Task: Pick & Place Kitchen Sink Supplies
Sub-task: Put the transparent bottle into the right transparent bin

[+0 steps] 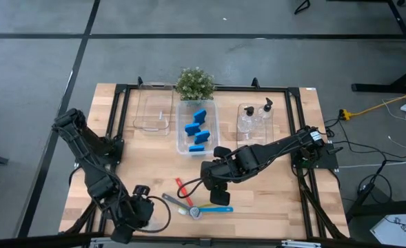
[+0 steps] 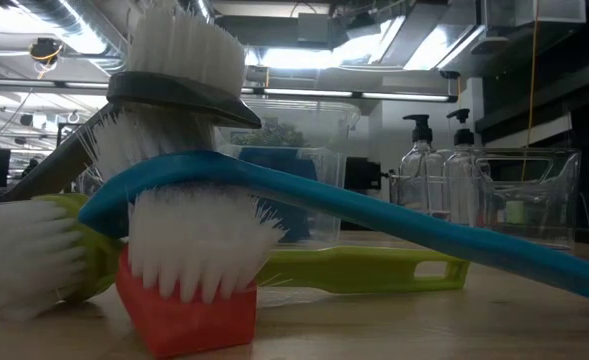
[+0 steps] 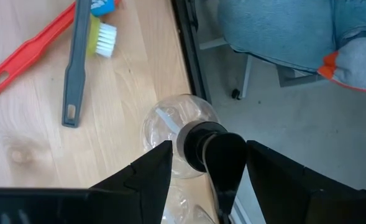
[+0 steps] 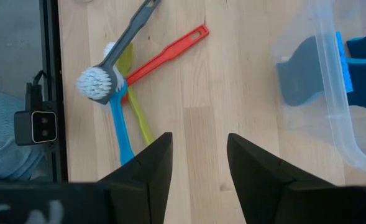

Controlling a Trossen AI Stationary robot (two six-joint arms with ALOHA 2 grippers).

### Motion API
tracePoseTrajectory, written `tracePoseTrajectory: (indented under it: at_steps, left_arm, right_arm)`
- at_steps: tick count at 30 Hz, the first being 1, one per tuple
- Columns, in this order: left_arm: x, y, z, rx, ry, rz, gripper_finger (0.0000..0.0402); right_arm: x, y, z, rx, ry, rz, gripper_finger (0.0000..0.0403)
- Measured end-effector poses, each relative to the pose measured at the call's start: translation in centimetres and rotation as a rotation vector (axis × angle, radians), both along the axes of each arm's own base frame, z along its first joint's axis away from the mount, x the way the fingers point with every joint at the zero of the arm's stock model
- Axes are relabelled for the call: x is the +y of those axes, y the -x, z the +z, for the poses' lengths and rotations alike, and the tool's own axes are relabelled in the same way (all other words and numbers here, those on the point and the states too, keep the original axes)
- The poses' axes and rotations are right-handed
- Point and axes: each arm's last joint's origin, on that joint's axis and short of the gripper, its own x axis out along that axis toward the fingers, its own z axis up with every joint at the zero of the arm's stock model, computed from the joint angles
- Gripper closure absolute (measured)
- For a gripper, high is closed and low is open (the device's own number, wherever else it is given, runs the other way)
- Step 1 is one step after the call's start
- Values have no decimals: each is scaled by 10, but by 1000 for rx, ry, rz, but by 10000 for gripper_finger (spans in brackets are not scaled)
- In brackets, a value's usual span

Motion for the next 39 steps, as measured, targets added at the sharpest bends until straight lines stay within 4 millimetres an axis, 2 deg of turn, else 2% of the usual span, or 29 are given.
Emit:
tracePoseTrajectory:
  at_steps: [10,20,30,34,39]
  left_arm:
    - [1,-1,-2,-18,-35,21,214]
    - [1,-1,-1,-21,-35,31,318]
    - [2,-1,-1,-35,-50,11,318]
    - [3,-1,0,-40,-58,-3,318]
    - [11,3,11,-66,-64,9,318]
  right_arm:
    - [0,0,0,0,0,0,250]
    - [0,0,0,0,0,0,250]
    - [-1,0,-2,-1,25,-8,250]
    - [1,4,-7,43,79,58,250]
    - [5,6,-7,37,104,82,250]
